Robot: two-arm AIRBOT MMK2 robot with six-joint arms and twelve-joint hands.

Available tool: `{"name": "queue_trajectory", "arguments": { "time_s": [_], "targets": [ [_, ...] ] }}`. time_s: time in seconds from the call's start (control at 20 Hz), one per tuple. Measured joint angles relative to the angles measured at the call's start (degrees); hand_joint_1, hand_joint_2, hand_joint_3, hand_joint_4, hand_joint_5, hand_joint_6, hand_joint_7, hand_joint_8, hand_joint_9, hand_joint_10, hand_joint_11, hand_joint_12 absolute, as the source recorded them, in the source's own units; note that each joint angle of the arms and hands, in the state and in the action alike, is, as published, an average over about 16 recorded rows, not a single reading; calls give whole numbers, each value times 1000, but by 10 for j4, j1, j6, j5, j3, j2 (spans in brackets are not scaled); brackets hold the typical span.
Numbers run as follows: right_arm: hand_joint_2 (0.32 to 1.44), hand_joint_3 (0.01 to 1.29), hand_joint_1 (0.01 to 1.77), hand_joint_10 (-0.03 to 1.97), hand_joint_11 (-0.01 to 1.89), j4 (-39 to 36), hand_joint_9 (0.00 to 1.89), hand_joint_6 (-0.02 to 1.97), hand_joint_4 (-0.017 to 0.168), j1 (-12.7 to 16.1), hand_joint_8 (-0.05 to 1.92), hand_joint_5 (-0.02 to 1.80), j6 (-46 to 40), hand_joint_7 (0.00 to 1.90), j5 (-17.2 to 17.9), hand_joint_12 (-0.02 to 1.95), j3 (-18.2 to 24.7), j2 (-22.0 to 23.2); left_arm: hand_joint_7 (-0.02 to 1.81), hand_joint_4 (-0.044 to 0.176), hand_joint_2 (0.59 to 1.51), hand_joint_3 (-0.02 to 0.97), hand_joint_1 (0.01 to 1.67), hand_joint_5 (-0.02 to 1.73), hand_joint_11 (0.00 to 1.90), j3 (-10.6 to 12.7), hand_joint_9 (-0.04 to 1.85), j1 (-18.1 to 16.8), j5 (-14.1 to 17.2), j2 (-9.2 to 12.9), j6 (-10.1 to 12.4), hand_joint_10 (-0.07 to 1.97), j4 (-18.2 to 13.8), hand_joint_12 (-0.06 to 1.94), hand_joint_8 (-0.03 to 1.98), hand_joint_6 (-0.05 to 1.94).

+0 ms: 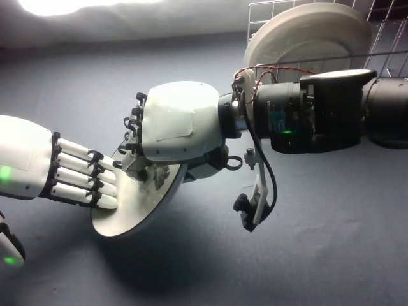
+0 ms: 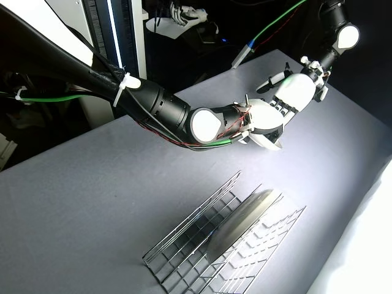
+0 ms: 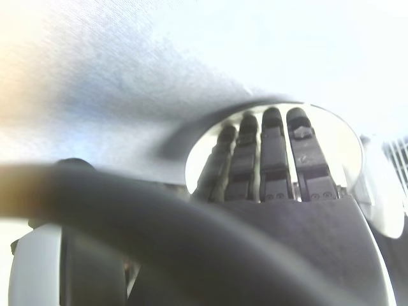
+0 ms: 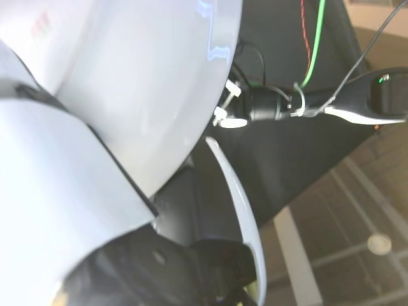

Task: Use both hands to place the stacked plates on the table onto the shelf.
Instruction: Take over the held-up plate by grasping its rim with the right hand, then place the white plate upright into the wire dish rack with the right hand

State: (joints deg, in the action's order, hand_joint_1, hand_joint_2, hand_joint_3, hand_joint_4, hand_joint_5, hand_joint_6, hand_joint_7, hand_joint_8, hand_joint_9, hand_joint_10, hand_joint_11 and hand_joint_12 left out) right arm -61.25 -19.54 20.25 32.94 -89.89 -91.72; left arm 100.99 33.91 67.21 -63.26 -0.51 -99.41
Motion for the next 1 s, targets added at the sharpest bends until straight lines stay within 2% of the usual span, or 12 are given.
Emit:
{"name": "queue_trajectory", "arguments": {
  "time_s": [0.25,0.6,0.8,1.0],
  "targets": [
    [1003,15,1273,949,812,27,971,696,-8,4,516,852,5,989,-3,974,29,30,15,-3,1081,7,21,-4,14,-32,19,-28,3,32,10,5,-1,0,-1,-9],
    [994,14,1277,979,797,103,995,816,-5,32,598,897,0,1040,-14,982,89,94,16,4,1084,7,21,3,14,-103,18,-71,4,103,25,6,7,0,0,12],
    [988,14,1281,991,787,168,1009,878,-4,53,644,924,-15,1063,-25,995,124,127,15,4,1085,7,21,7,13,-139,18,-88,-12,144,31,7,14,0,0,14],
    [984,14,1289,999,781,250,1013,910,-3,74,672,946,-41,1077,-44,1000,155,155,17,3,1088,6,20,10,14,-163,18,-94,-44,178,34,6,13,1,0,12]
  ]
}}
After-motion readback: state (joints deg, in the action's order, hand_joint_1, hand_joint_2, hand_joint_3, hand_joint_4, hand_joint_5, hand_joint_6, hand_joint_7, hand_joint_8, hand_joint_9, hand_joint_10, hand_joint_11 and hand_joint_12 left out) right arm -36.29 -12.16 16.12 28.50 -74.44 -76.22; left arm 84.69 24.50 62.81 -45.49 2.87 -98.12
